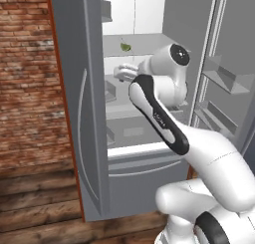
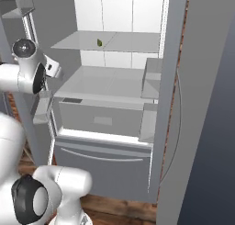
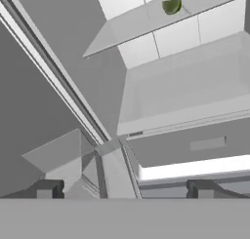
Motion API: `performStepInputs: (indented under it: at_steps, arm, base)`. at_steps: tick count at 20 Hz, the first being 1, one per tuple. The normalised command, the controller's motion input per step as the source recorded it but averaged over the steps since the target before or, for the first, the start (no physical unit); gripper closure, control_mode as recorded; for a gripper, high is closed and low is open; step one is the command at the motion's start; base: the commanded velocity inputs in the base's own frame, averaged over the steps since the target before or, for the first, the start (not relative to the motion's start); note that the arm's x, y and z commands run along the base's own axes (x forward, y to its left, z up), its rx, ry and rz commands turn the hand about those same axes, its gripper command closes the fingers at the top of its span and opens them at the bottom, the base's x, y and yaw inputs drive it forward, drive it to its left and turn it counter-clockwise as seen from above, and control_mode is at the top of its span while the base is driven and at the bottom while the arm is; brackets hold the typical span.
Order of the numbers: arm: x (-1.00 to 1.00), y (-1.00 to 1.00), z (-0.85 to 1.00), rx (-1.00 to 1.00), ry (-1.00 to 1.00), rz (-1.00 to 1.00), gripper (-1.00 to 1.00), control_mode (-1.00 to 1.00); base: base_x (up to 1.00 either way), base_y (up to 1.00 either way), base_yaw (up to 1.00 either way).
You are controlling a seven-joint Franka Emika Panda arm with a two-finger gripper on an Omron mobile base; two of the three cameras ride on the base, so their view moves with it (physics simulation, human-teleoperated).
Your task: There is a bowl on the dining counter. Grab a lemon wedge from the fridge and place it in the bowl. Then get the liquor bottle and glass cup from the cabinet and place them next to the bowl.
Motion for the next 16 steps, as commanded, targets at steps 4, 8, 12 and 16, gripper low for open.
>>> performStepInputs:
  at_steps: [4,8,12,16]
  arm:
    - [0.70,0.40,0.24,0.13,0.00,0.04,-1.00,-1.00]
    - [0.68,0.32,0.21,0.12,0.00,0.06,-1.00,-1.00]
    - [0.50,0.38,0.06,0.10,0.03,0.09,-1.00,-1.00]
    - [0.11,0.53,0.00,0.06,0.03,0.13,-1.00,-1.00]
  base:
    - [0.00,0.00,0.00]
    - [0.00,0.00,0.00]
    - [0.00,0.00,0.00]
    - [0.00,0.00,0.00]
